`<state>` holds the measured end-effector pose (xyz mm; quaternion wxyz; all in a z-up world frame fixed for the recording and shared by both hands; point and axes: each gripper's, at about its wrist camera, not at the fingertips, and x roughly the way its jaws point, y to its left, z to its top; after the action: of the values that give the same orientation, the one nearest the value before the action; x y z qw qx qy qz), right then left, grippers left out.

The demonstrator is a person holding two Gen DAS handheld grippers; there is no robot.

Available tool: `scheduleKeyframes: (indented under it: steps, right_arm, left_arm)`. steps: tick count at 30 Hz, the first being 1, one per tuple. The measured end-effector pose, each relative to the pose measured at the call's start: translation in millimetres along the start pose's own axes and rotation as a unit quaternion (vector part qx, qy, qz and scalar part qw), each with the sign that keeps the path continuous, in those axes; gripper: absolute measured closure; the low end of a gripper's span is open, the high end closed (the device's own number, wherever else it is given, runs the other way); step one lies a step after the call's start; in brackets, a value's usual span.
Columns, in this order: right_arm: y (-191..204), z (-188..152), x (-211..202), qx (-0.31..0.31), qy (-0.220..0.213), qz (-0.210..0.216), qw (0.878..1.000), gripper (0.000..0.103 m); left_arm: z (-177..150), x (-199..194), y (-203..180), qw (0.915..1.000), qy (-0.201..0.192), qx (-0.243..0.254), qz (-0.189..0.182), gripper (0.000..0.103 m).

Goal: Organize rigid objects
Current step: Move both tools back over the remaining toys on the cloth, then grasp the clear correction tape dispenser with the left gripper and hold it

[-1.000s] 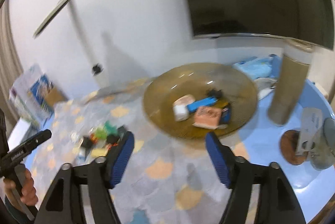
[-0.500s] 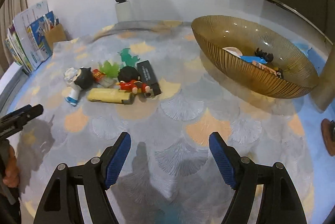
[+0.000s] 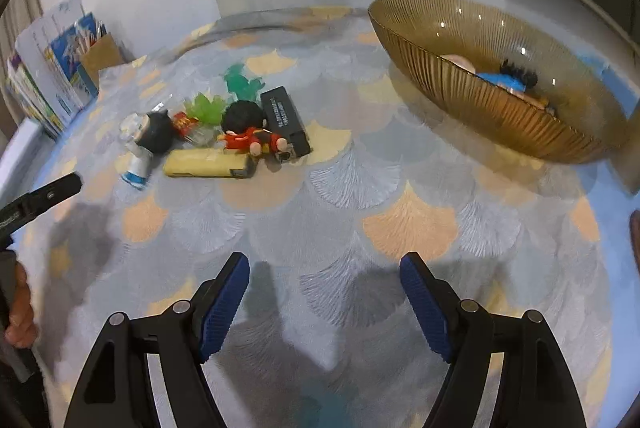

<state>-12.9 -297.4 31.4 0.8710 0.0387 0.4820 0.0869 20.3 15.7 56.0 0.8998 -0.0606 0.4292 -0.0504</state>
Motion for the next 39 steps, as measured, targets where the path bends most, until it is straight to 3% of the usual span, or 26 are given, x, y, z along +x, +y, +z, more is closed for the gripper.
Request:
scheduleKeyframes:
  steps: [2, 6, 10, 15, 16, 17, 19, 20, 26, 28, 31, 36, 39]
  right_arm:
    - [1.2, 10.1, -13.2, 0.011, -0.002, 0.033, 0.999, 0.027]
    - [17.3, 36.1, -24.2, -0.014, -0.027, 0.016, 0.999, 0.027]
    - [33.3, 57.4, 1.7, -0.042, -0.026, 0.01, 0.999, 0.027]
    - [35.0, 69.2, 39.5, -0.036, -0.007, 0.008, 0.999, 0.049]
    - [34.3, 69.9, 45.5, -0.035, 0.002, 0.01, 0.999, 0.051]
    - [34.4, 68.8, 47.1, -0.036, 0.004, 0.01, 0.999, 0.057]
    - [35.1, 64.4, 45.4, -0.042, 0.001, 0.007, 0.999, 0.065]
    - [35.3, 62.8, 44.2, -0.042, -0.002, 0.007, 0.999, 0.077]
    - [42.6, 52.3, 26.2, -0.047, -0.007, 0.017, 0.999, 0.078]
    - [43.8, 43.5, 12.0, -0.045, -0.012, 0.03, 0.998, 0.087]
    - [42.0, 21.4, -8.7, -0.042, -0.017, 0.036, 0.998, 0.088]
    - [32.9, -18.0, -18.6, -0.019, 0.009, 0.059, 0.998, 0.088]
    - [21.6, -25.5, -18.9, -0.003, 0.013, 0.021, 1.0, 0.082]
  left_arm:
    - [15.0, 7.1, -3.3, 0.9999, 0.007, 0.007, 0.004, 0.022]
    - [39.5, 39.7, -5.5, 0.9997, 0.025, 0.008, 0.001, 0.022]
    - [49.1, 68.1, -2.1, 0.9989, 0.04, -0.019, -0.013, 0.022]
    - [50.0, 87.6, -10.1, 0.999, 0.042, -0.015, -0.002, 0.022]
    - [49.4, 88.9, -12.7, 0.9992, 0.038, -0.008, 0.007, 0.03]
    - [48.3, 90.4, -16.1, 0.9993, 0.034, 0.004, 0.018, 0.04]
    - [45.3, 89.5, -23.2, 0.9987, 0.025, 0.037, 0.024, 0.043]
    - [44.3, 88.6, -23.4, 0.9987, 0.026, 0.041, 0.014, 0.043]
    - [25.6, 49.4, -18.4, 0.9985, 0.004, 0.053, -0.014, 0.043]
    - [13.5, 29.6, -13.5, 0.9982, 0.001, 0.056, -0.023, 0.043]
    - [-7.0, 12.9, -10.1, 0.9976, -0.002, 0.061, -0.032, 0.043]
    - [-34.2, 15.1, -5.0, 0.9982, 0.013, 0.054, -0.021, 0.043]
    - [-36.5, 12.0, -4.2, 0.9985, -0.003, 0.054, -0.001, 0.043]
